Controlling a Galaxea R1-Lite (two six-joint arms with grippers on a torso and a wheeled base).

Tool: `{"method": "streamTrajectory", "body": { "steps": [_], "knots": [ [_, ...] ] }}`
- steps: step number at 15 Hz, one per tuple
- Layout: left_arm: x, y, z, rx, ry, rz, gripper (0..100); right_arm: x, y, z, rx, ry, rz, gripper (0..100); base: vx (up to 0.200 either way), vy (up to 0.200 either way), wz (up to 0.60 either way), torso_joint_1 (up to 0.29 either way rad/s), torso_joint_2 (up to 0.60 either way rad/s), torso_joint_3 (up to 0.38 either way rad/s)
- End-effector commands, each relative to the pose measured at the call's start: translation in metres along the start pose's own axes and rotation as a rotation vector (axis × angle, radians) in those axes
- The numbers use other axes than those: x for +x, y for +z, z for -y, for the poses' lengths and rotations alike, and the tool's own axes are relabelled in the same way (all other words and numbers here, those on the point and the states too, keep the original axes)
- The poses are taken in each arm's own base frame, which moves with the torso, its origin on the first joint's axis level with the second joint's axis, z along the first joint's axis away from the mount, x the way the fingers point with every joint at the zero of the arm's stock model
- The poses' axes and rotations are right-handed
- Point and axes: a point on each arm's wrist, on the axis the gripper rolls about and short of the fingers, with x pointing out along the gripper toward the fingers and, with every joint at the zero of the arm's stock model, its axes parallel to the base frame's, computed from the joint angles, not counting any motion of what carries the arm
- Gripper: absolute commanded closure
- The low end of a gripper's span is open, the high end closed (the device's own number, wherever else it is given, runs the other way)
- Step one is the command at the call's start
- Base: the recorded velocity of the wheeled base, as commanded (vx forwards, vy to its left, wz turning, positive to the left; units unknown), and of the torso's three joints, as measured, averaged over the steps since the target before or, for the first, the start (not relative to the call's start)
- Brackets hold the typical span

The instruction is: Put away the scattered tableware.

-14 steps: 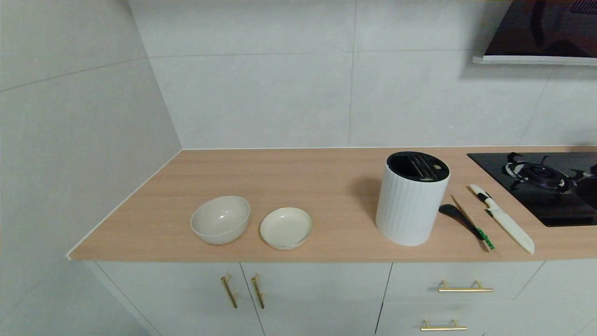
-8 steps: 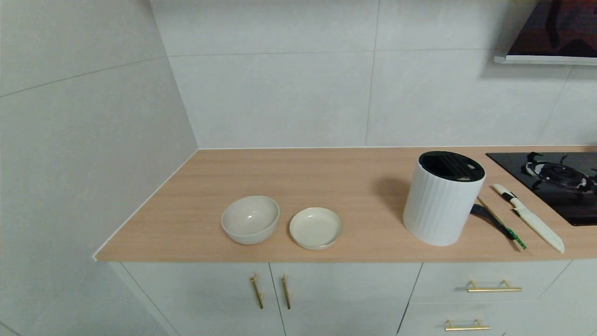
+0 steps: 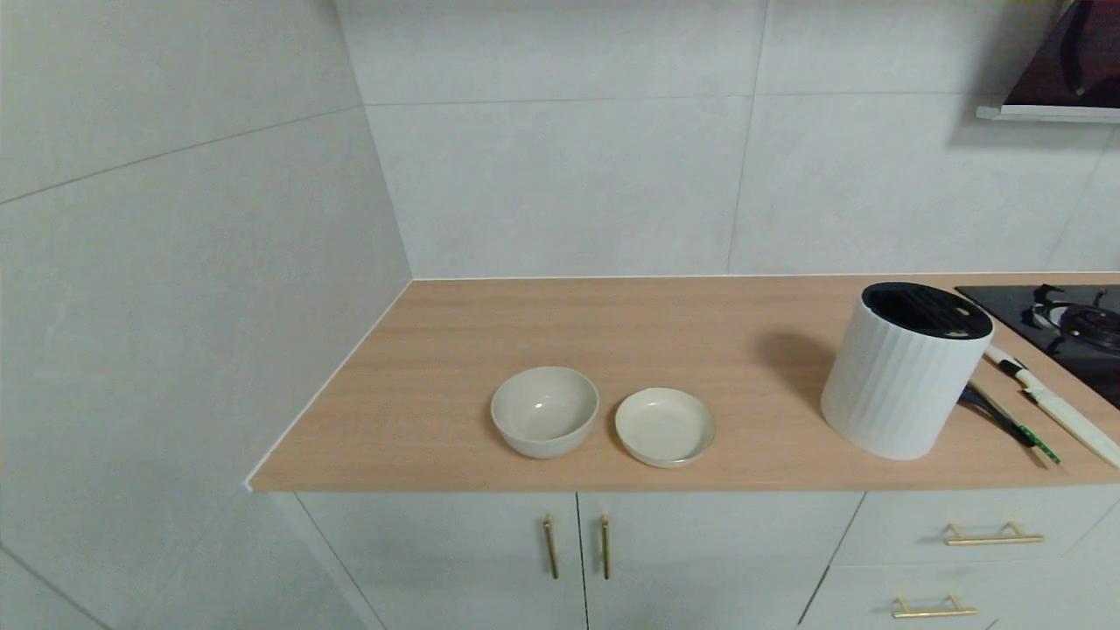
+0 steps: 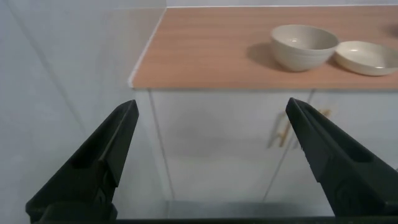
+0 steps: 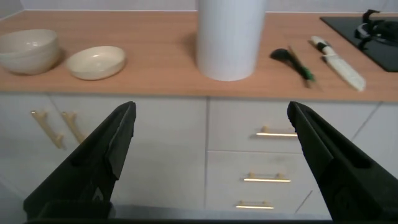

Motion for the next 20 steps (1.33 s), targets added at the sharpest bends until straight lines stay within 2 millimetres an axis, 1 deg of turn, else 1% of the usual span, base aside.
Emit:
{"method": "streamTrajectory", "body": {
  "steps": [1, 3, 18, 20],
  "knots": [
    [0.0000, 0.0000, 0.0000, 0.000, 0.001, 0.000, 0, 0.0000, 0.0004, 0.0000, -0.001, 0.002, -0.001, 0, 0.000, 0.200, 0.00, 0.002, 0.00, 0.017],
    [0.0000, 0.0000, 0.0000, 0.000, 0.001, 0.000, 0, 0.0001, -0.0001, 0.0000, -0.001, 0.000, -0.002, 0, 0.000, 0.200, 0.00, 0.000, 0.00, -0.009],
    [0.0000, 0.0000, 0.0000, 0.000, 0.001, 0.000, 0, 0.0001, -0.0001, 0.0000, -0.001, 0.000, -0.002, 0, 0.000, 0.000, 0.00, 0.000, 0.00, 0.000],
    [0.0000, 0.0000, 0.0000, 0.000, 0.001, 0.000, 0, 0.0001, -0.0001, 0.0000, -0.001, 0.002, -0.002, 0, 0.000, 0.000, 0.00, -0.078, 0.18, 0.102]
  ]
}}
